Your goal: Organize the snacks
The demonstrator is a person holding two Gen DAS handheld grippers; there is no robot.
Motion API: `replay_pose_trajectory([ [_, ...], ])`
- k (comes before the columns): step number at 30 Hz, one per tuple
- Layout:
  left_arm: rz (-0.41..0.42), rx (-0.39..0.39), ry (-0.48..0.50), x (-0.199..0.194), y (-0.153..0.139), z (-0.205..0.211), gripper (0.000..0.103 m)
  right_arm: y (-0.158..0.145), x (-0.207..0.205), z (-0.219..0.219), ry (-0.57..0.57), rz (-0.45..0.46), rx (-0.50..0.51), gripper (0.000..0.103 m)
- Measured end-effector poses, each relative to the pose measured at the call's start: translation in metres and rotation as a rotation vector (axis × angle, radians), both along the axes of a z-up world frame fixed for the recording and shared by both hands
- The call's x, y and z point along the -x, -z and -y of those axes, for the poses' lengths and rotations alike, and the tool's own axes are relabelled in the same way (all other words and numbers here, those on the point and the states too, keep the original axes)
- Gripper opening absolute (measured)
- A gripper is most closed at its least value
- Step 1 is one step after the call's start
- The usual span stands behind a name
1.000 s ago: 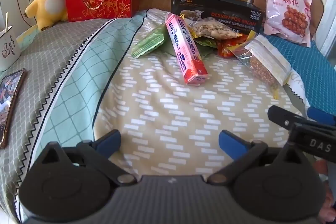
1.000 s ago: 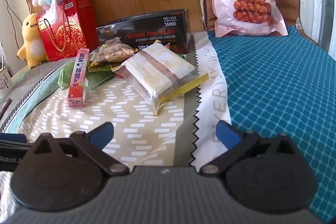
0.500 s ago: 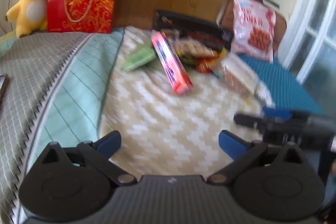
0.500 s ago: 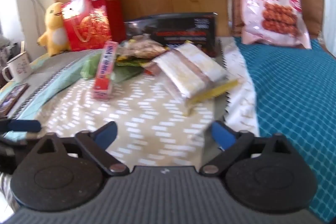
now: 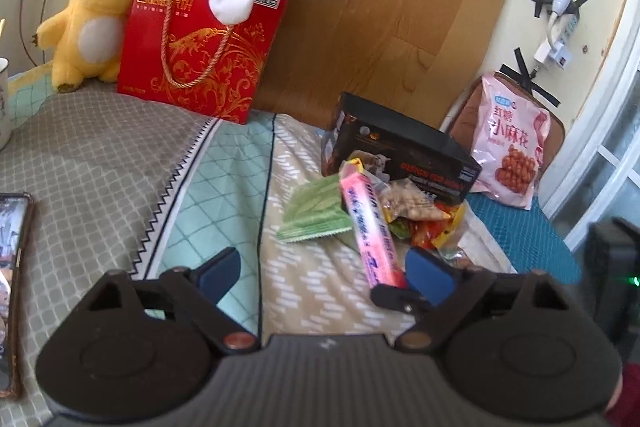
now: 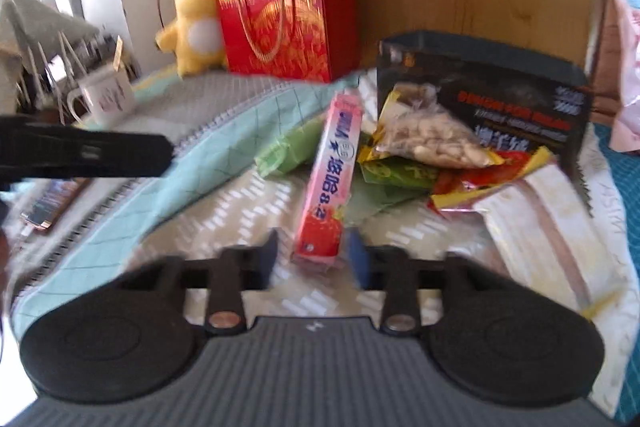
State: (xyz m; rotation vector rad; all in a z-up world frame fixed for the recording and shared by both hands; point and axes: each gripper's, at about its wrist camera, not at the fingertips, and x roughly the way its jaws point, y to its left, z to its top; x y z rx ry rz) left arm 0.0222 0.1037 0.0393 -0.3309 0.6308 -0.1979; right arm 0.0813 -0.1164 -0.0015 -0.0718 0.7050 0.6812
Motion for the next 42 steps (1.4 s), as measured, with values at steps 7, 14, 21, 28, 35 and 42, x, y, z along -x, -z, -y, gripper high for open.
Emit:
replay_pose_trajectory([
  [7, 0.002, -0.029, 0.139, -0.001, 0.004, 0.014, 0.092, -0.017, 0.046, 0.068, -0.248, 0.099, 0.163, 0.026],
  [14, -0.051, -0.04, 0.251, -0.016, 0.014, 0.057, 0.084, -0.022, 0.056, 0.144, 0.081, 0.131, 0.187, 0.037],
  [21, -0.125, -0.049, 0.258, -0.009, 0.02, 0.069, 0.082, -0.007, 0.07, 0.111, -0.049, 0.156, 0.134, 0.04],
  [28, -0.201, -0.021, 0.25, -0.009, 0.031, 0.076, 0.076, 0.004, 0.042, 0.094, -0.112, 0.161, 0.134, 0.054],
  [35, -0.176, -0.056, 0.221, -0.01, 0.027, 0.089, 0.055, 0.008, 0.048, 0.084, -0.128, 0.209, 0.134, 0.043],
  [42, -0.062, -0.042, 0.22, -0.015, -0.008, 0.085, 0.055, -0.021, 0.046, 0.089, -0.073, 0.293, 0.08, 0.043],
])
